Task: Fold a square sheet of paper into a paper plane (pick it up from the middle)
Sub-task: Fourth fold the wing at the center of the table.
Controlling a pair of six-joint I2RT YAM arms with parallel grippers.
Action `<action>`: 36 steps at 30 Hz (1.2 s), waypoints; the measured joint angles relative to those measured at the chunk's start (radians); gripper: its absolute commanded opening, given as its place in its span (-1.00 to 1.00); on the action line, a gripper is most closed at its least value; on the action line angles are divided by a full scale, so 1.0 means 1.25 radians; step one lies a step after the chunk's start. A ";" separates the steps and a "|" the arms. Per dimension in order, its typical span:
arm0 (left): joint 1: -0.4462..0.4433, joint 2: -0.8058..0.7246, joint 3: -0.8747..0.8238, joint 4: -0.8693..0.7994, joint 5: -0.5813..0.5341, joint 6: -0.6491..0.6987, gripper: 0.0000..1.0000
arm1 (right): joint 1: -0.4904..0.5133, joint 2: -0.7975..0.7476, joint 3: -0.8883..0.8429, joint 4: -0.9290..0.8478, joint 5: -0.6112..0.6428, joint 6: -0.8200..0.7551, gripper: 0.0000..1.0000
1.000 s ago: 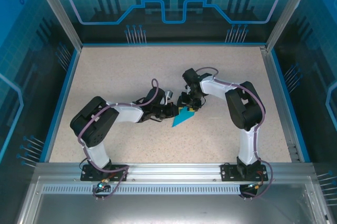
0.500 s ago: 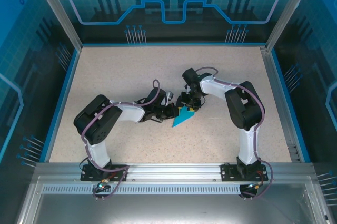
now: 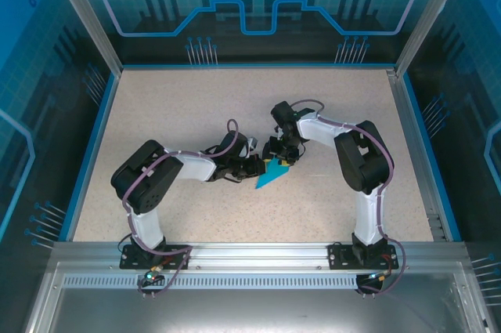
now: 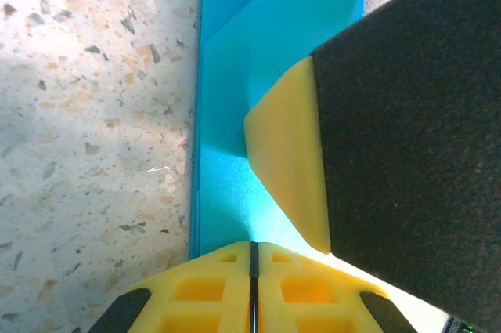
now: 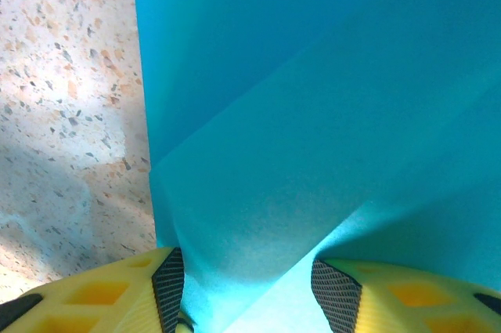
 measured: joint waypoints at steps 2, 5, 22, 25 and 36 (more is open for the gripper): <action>0.000 0.000 0.000 -0.003 -0.001 0.000 -0.81 | 0.000 0.000 0.000 0.000 0.000 0.000 0.09; 0.000 0.001 0.004 -0.016 -0.008 0.000 -0.81 | 0.000 0.000 0.000 0.000 -0.001 0.000 0.09; 0.000 0.013 0.020 -0.045 -0.009 0.000 -0.87 | -0.009 -0.140 -0.105 0.077 -0.002 -0.019 0.09; 0.000 0.015 0.025 -0.053 -0.011 0.000 -0.89 | -0.013 -0.204 -0.148 0.115 -0.011 -0.045 -0.28; 0.000 0.016 0.037 -0.076 -0.012 0.000 -0.93 | -0.013 -0.191 -0.235 0.270 -0.123 -0.078 -0.79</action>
